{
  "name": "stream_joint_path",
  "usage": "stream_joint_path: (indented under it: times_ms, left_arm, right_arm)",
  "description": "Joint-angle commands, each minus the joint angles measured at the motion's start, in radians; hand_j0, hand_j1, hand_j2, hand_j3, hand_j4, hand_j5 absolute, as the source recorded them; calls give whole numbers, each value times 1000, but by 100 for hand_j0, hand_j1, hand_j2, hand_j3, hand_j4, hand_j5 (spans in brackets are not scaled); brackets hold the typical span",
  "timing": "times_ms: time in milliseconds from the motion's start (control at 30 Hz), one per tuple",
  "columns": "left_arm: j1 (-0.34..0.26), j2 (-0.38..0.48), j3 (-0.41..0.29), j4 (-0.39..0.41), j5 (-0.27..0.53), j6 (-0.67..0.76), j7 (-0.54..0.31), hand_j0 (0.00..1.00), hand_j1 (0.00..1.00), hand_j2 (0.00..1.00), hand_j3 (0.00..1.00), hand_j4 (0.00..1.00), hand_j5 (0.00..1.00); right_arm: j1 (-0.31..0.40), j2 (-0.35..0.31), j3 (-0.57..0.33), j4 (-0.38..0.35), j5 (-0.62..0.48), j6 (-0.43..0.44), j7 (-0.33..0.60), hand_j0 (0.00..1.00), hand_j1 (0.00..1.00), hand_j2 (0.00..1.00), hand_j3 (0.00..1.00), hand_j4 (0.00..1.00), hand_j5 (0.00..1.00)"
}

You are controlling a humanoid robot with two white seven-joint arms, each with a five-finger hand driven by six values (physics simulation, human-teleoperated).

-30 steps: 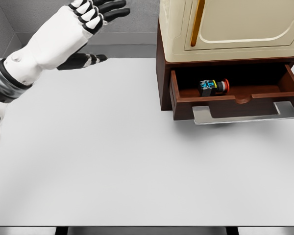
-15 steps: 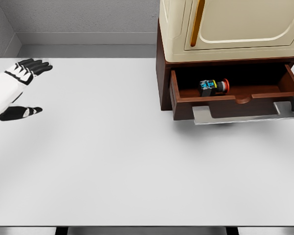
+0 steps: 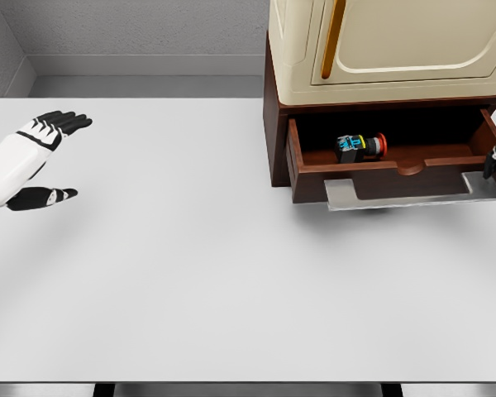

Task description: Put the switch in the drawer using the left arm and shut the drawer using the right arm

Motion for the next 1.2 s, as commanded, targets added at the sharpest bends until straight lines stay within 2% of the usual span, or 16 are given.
stream_joint_path:
  times_ms: [0, 333, 400, 767, 867, 967, 1100, 1167]
  left_arm:
    - [0, -11, -1, 0, 6, 1, 1, 100, 100, 100, 100, 100, 100]
    - [2, -11, -1, -13, 7, 1, -3, 100, 100, 100, 100, 100, 100]
    - [3, -11, -1, -13, 7, 1, -3, 100, 100, 100, 100, 100, 100]
    - [11, -13, -1, -14, 7, 1, -3, 100, 100, 100, 100, 100, 100]
    - [11, -13, 0, -14, 7, 1, -3, 100, 100, 100, 100, 100, 100]
    - [11, -13, 0, -14, 9, 1, -4, 100, 100, 100, 100, 100, 100]
    - [18, -13, 0, -26, 7, 1, -4, 100, 100, 100, 100, 100, 100]
    - [18, -13, 0, -33, 7, 1, -3, 100, 100, 100, 100, 100, 100]
  right_arm:
    - [-1, 24, 3, -1, 6, 0, 25, 21, 21, 21, 21, 21, 21]
    - [-5, 33, 26, 3, 9, 0, 25, 21, 21, 21, 21, 21, 21]
    - [-24, 65, 33, 3, 9, 0, 55, 22, 22, 22, 22, 22, 22]
    - [-55, 102, 49, 17, 9, 0, 95, 21, 21, 21, 21, 21, 21]
    - [-87, 111, 62, 40, 9, 0, 97, 22, 22, 22, 22, 22, 22]
    - [-149, 120, 125, 68, 10, 0, 97, 22, 22, 22, 22, 22, 22]
    - [-179, 148, 136, 84, 11, 0, 115, 22, 22, 22, 22, 22, 22]
    - [-235, 171, 176, 112, 11, 0, 138, 22, 22, 22, 22, 22, 22]
